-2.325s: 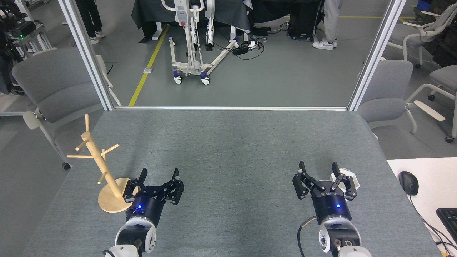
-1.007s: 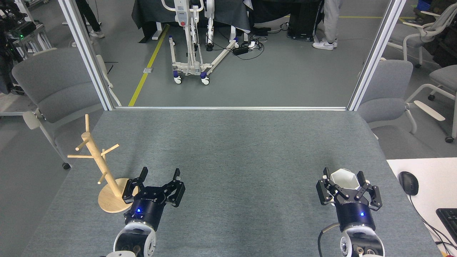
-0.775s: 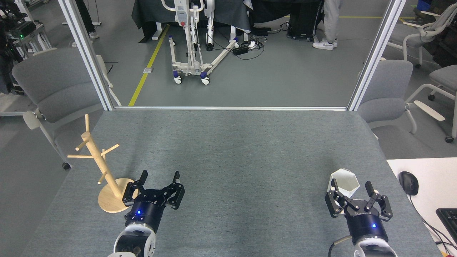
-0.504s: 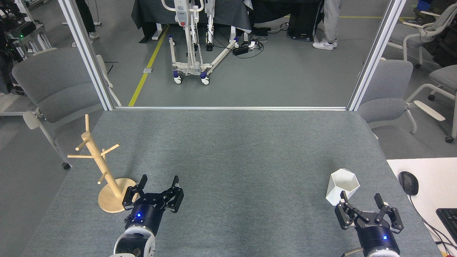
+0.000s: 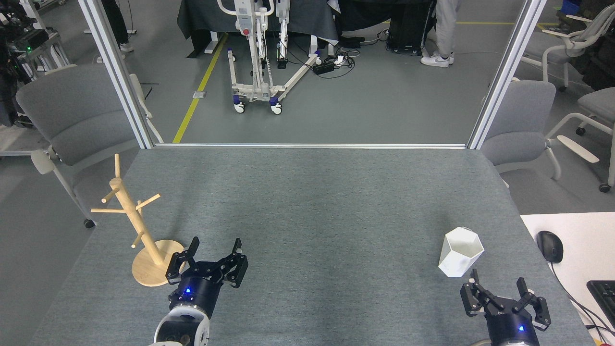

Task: Hang cup on storage rack
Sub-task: 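Close the right gripper on the rim of the white cup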

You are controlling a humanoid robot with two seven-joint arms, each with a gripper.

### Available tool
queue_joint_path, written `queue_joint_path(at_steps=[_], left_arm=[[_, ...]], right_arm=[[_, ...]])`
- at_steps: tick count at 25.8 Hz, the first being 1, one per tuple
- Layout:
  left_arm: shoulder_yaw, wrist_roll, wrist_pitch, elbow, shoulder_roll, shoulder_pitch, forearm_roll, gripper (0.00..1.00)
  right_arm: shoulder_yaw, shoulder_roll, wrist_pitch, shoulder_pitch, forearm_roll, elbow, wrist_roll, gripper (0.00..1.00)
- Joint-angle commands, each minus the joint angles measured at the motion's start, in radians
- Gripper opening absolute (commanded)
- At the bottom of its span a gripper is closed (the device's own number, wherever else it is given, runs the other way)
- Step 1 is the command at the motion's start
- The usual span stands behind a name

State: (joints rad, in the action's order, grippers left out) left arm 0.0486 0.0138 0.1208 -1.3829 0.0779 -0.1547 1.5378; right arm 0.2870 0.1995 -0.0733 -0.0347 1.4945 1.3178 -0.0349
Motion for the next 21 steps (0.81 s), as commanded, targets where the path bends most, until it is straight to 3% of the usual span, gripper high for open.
queue_joint_path(at_steps=[1,12,21], left_arm=[[0.000,-0.003,0.000,0.001,0.002,-0.005,0.001,0.99],[0.000,-0.003,-0.001,0.031,0.008,-0.014,0.001,0.99],[0.002,-0.003,-0.003,0.056,0.011,-0.031,-0.001,0.99]], right_arm=[[-0.025,0.000,0.006,-0.025,0.001,-0.032,0.003,1.00],[-0.063,0.003,0.001,-0.120,0.000,-0.134,0.003,1.00],[-0.068,0.003,0.001,-0.148,0.000,-0.163,0.003,1.00]])
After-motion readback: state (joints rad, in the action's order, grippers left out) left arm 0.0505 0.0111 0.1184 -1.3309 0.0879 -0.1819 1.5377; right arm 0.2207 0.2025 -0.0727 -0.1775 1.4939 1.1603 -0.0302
